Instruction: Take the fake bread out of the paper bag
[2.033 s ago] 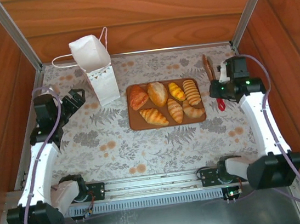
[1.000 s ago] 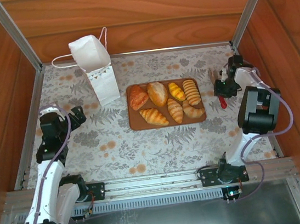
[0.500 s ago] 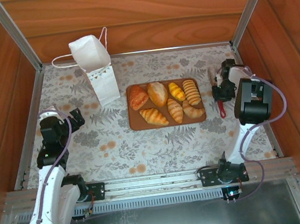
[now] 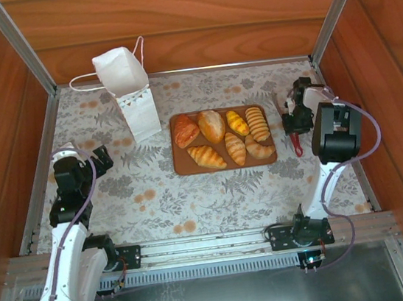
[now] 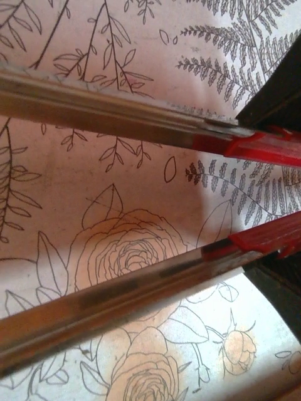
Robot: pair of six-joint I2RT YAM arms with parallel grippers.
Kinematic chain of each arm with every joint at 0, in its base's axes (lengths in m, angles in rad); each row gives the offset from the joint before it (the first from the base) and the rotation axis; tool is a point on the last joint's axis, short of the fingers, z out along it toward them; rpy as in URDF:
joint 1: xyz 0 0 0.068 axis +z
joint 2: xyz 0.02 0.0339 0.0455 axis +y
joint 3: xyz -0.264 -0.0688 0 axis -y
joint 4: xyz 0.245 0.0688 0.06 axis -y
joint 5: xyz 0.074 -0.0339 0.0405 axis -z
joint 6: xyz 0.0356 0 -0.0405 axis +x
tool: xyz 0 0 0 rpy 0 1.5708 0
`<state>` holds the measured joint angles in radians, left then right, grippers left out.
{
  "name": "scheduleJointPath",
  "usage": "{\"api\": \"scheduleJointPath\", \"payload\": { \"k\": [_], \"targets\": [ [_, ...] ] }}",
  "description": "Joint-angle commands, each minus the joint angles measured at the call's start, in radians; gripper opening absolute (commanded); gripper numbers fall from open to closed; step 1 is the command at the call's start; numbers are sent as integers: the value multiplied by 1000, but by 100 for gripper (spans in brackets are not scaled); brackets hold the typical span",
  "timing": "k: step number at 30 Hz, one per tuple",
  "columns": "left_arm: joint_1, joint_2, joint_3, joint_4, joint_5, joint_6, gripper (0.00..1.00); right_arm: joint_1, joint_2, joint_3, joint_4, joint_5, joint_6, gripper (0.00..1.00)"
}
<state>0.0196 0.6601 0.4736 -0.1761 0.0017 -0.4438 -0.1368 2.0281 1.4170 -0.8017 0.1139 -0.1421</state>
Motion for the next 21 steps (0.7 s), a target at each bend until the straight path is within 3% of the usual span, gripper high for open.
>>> {"api": "scheduleJointPath", "payload": {
  "k": [1,10,12,21],
  "targets": [
    [3,-9,-22,23,-12,7,100,6,29,-9,-21,27,11,50],
    [4,34,13,28,1,5,100,7,-58,-68,-6,42,72,70],
    [4,31,13,25,1,0,100,7,-94,-82,2,29,84,78],
    [4,10,6,-9,-40,-28,100,8,-339,-194,74,60,147,87]
  ]
}}
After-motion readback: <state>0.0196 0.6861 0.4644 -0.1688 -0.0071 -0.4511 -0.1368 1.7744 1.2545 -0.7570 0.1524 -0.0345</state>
